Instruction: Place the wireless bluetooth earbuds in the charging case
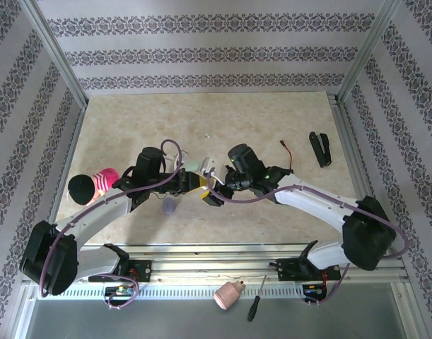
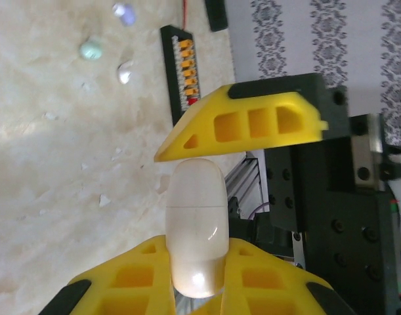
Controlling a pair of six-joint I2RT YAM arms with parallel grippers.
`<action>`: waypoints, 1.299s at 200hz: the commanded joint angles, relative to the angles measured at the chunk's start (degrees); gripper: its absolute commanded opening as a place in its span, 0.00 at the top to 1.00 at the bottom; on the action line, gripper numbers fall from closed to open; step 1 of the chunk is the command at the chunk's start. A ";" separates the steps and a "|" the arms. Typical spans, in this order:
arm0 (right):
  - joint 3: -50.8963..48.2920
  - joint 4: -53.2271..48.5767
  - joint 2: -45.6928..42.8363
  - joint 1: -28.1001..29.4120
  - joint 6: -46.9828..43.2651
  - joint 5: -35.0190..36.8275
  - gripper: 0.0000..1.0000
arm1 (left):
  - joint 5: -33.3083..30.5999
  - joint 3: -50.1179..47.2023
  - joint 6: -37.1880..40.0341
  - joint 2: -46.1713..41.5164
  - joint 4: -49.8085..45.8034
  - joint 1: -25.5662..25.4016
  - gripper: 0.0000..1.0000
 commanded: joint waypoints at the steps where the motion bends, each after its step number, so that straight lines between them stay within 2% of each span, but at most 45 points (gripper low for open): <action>1: -2.21 3.57 -5.51 -3.39 4.91 -8.67 0.20 | -0.87 -1.08 11.07 -3.51 7.25 -0.79 0.89; 20: -5.27 7.88 -9.60 -6.91 11.04 -15.56 0.19 | -1.37 -3.29 18.25 -5.55 13.68 -0.80 0.92; 43: -9.07 17.91 -12.99 -11.16 22.92 -21.72 0.20 | -0.32 -7.87 23.16 -6.49 29.02 -0.83 0.94; 66: -9.24 23.15 -13.48 -12.35 30.58 -26.41 0.22 | 2.36 -9.48 23.60 -5.24 40.58 -0.82 0.94; 87: -8.93 26.65 -13.27 -12.35 34.40 -28.55 0.28 | 4.54 -9.16 22.17 -3.75 45.51 -0.79 0.94; 144: -7.26 33.12 -10.51 -11.83 39.35 -29.38 0.43 | 8.32 -9.47 15.86 -3.05 53.70 -1.02 0.94; 167: -6.58 33.72 -10.28 -11.32 39.43 -29.49 0.52 | 8.86 -10.32 14.12 -2.94 56.35 -1.02 0.94; 185: -6.35 33.94 -10.30 -11.23 39.24 -29.83 0.59 | 9.57 -10.33 13.82 -2.91 56.06 -1.06 0.94; 229: -5.59 33.50 -9.84 -10.29 38.45 -29.15 0.59 | 10.50 -10.64 15.17 -2.73 54.23 -1.05 0.94; 260: -5.03 33.42 -9.14 -10.00 38.16 -29.23 0.74 | 11.16 -10.46 16.01 -2.79 53.23 -1.05 0.94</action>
